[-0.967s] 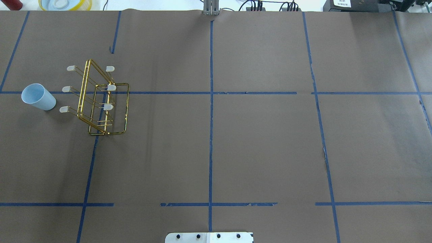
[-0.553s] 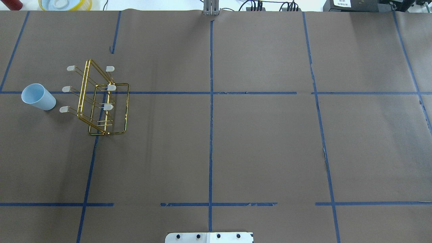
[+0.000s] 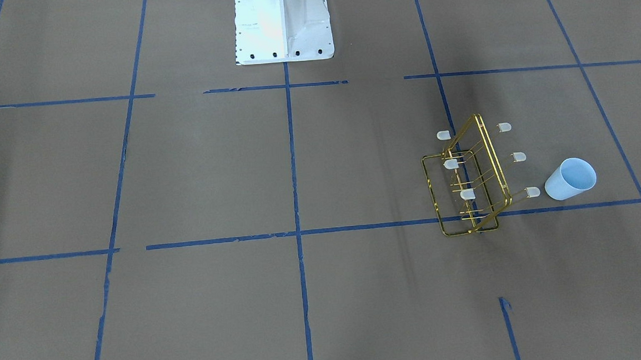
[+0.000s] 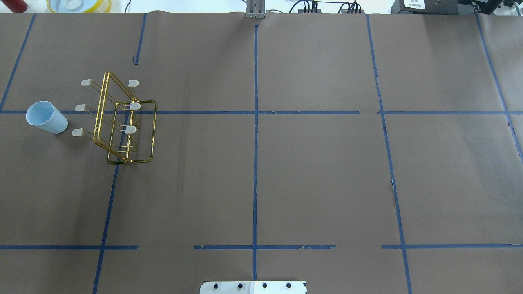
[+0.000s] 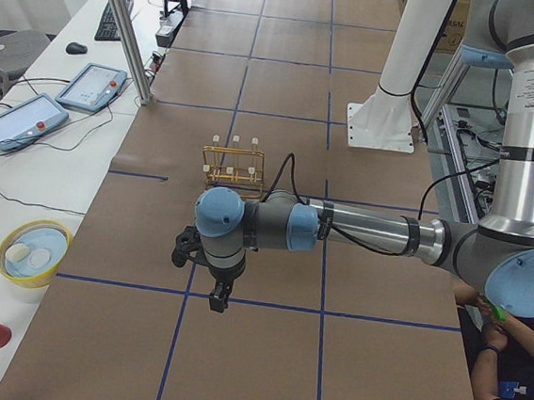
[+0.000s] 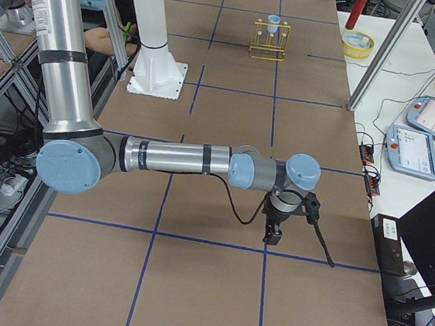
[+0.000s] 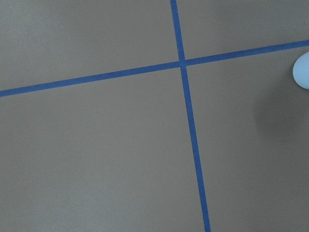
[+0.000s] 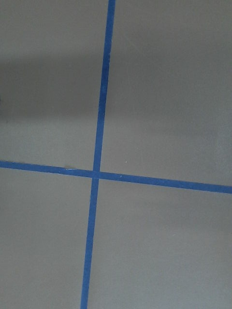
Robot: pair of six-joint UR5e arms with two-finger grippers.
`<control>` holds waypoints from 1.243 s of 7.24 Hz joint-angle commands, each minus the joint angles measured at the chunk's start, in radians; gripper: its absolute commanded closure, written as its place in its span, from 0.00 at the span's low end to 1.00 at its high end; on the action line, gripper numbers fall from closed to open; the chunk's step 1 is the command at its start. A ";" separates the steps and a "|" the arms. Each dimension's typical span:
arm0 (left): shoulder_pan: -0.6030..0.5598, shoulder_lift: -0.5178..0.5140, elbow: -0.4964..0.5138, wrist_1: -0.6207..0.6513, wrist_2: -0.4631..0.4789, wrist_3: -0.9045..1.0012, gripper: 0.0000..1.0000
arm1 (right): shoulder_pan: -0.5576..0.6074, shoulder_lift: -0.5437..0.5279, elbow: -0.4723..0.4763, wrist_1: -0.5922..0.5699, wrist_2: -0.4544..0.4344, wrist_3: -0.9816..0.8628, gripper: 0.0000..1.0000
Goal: Hang cup on cup holder
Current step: 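Move the left gripper toward the light-blue paper cup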
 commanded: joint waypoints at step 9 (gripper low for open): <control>0.507 0.104 -0.238 -0.599 0.364 -1.035 0.00 | -0.001 0.000 0.000 -0.001 0.000 0.000 0.00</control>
